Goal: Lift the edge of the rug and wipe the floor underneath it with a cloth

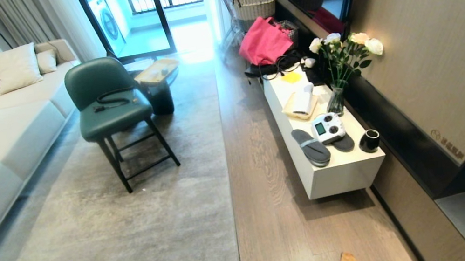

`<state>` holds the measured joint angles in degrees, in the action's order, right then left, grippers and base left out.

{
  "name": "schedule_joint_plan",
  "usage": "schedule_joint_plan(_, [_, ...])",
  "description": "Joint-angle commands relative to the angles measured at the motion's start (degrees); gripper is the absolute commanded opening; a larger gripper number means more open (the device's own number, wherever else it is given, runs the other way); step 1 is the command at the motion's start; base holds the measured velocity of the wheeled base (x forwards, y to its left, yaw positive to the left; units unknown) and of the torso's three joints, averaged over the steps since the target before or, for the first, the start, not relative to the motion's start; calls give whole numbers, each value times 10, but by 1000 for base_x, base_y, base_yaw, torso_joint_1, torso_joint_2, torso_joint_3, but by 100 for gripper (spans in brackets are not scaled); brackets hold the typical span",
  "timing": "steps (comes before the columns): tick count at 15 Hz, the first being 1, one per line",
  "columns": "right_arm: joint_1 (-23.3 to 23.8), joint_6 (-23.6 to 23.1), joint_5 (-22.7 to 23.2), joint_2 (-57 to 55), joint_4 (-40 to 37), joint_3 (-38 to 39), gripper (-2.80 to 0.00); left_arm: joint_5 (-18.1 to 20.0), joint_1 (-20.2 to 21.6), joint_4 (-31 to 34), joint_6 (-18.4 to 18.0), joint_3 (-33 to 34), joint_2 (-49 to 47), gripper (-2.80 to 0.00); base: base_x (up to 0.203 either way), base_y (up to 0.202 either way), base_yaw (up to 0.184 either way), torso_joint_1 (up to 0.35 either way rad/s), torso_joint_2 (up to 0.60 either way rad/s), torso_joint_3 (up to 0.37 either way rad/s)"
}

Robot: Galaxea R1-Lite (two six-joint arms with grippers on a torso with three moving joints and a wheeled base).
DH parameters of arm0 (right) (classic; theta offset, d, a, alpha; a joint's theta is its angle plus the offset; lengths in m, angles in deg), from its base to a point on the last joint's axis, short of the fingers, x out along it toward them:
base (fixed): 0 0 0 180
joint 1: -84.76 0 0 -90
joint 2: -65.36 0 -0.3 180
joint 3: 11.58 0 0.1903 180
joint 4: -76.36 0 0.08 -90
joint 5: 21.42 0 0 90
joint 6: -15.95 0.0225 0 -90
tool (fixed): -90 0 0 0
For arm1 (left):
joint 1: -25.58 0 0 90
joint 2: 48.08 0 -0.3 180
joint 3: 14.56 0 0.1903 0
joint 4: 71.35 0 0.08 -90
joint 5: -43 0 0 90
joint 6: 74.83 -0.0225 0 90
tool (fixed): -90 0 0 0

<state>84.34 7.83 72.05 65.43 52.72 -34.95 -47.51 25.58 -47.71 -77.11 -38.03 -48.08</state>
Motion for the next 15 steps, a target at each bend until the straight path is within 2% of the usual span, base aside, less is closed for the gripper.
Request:
schedule_joint_plan(1, [0, -1, 0, -1, 0, 0, -280, 0, 0, 0, 0, 0, 0, -280, 0, 0, 0, 80, -170, -95])
schedule_joint_plan(6, [0, 3, 0, -1, 0, 0, -280, 0, 0, 0, 0, 0, 0, -280, 0, 0, 0, 55, -133, -66])
schedule_joint_plan(15, [0, 3, 0, -1, 0, 0, -280, 0, 0, 0, 0, 0, 0, -280, 0, 0, 0, 0, 0, 0])
